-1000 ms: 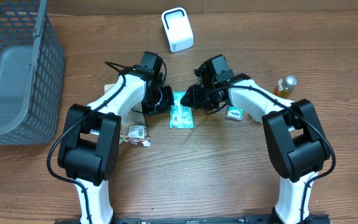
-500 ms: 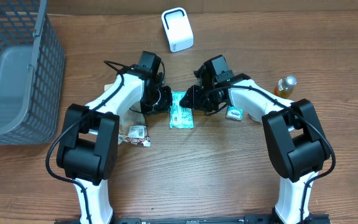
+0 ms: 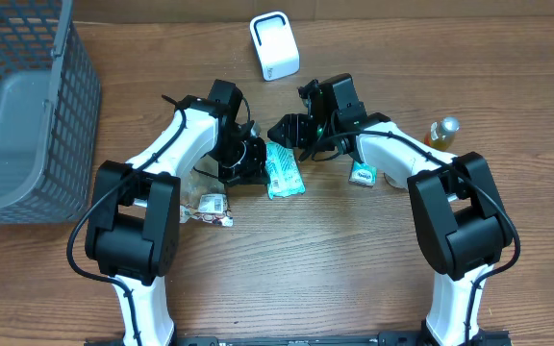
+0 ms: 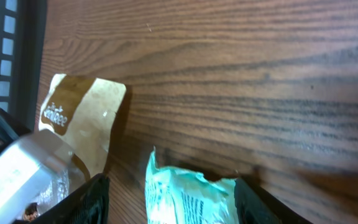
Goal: Scan the item barcode
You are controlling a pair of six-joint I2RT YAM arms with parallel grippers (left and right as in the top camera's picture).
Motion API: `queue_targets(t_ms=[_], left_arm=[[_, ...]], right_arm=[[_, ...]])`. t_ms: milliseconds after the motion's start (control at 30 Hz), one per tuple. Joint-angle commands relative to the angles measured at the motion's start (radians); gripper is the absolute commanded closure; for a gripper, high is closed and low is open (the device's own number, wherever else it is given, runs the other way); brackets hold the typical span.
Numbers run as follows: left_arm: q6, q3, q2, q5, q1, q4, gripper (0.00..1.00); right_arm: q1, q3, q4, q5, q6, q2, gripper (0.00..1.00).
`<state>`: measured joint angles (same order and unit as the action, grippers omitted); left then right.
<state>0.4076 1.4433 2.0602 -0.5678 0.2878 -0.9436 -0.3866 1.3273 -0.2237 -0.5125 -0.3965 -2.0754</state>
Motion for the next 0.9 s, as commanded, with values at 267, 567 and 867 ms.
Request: queue_targets(t_ms=[267, 567, 867], left_arm=[[0.097, -0.002, 0.0, 0.05, 0.043, 0.076, 0.96], [0.185, -0.005, 0.009, 0.145, 0.092, 0.086, 0.96], [0.198, -0.01, 0.066, 0.219, 0.109, 0.108, 0.96]], right_arm=[[0.009, 0.008, 0.007, 0.004, 0.012, -0.012, 0.4], [0.046, 0.008, -0.007, -0.004, 0.011, -0.012, 0.64], [0.063, 0.008, -0.014, -0.078, 0.011, -0.012, 0.85]])
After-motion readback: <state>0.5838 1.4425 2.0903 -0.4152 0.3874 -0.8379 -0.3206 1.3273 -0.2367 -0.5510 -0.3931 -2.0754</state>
